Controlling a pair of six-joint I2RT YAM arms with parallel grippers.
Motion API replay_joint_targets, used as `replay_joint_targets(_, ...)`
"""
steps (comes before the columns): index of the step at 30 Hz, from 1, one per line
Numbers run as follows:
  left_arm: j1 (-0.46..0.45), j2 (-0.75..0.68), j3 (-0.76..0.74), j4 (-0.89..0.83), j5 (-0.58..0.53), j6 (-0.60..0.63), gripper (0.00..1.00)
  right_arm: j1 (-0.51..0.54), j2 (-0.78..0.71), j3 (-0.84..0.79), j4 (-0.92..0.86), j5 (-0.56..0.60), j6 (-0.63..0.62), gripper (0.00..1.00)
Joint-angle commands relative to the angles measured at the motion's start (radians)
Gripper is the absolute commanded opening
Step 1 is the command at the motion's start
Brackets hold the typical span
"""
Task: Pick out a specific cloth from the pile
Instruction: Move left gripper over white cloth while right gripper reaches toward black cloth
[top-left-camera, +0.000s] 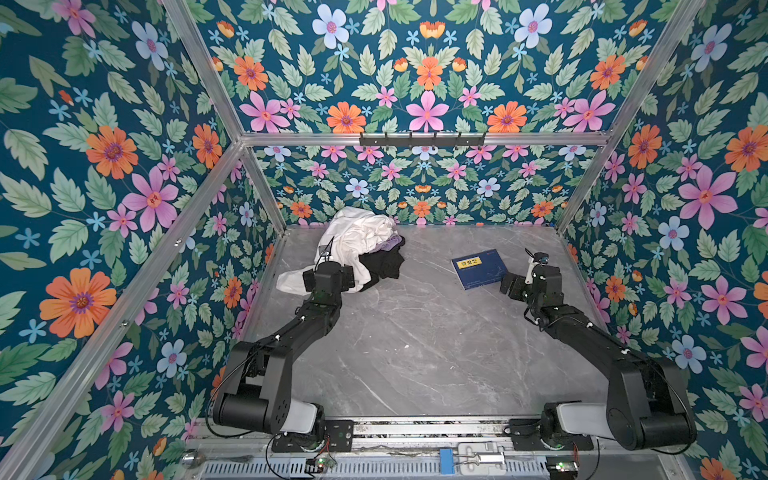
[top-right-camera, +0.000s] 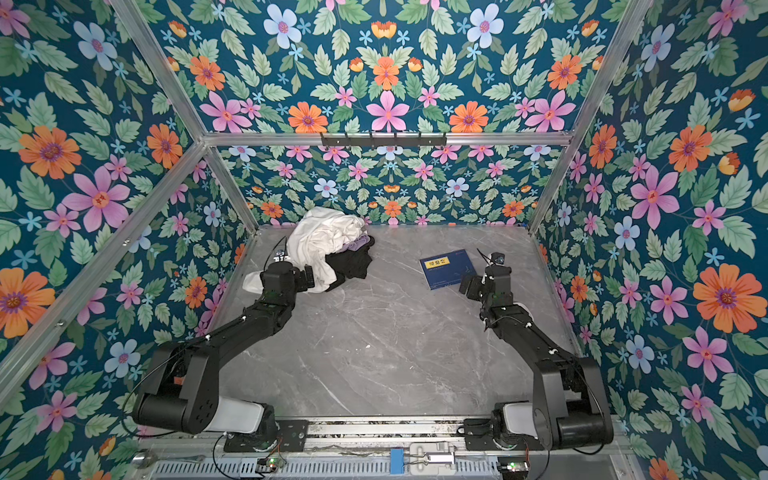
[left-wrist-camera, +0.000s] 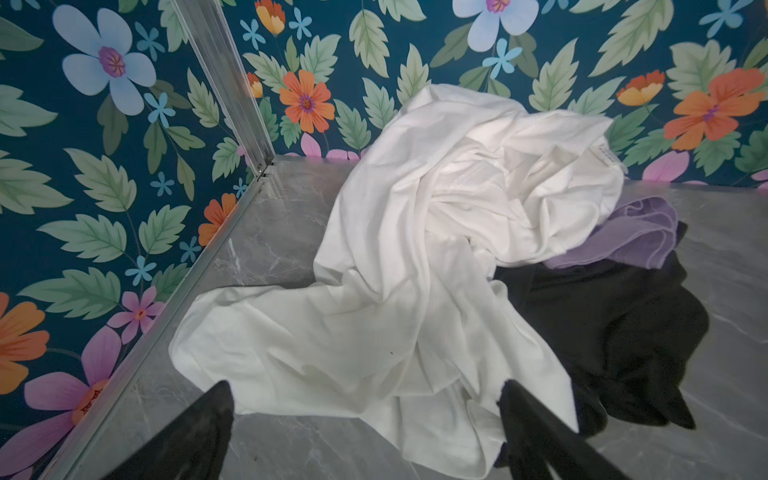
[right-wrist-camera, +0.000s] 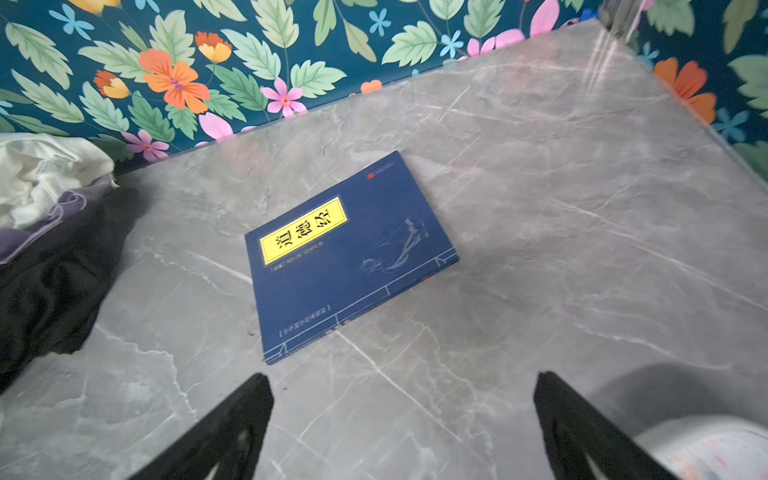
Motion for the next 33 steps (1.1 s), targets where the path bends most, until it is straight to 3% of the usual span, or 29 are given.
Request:
replay_joint_targets(1, -0.007, 0.022, 0.057, -0.155, 0.017, -0.042, 1.0, 0.027, 0.035, 0.037, -0.047, -0.05, 0.06, 0.99)
replay_joint_targets(5, -0.006, 0.028, 0.105, -0.214, 0.049, -0.108, 1.0, 0.046, 0.1, 0.088, -0.052, -0.127, 0.125, 0.99)
replay_joint_targets(17, -0.005, 0.072, 0.215, -0.328, 0.308, -0.153, 0.91, 0.178, 0.348, 0.357, -0.109, -0.269, 0.296, 0.98)
replay_joint_targets(26, -0.008, 0.149, 0.304, -0.375, 0.432, -0.186, 0.84, 0.236, 0.593, 0.543, -0.049, -0.484, 0.471, 0.75)
replay_joint_targets(33, -0.008, 0.186, 0.338, -0.379, 0.512, -0.176, 0.83, 0.262, 0.704, 0.601, 0.076, -0.516, 0.533, 0.64)
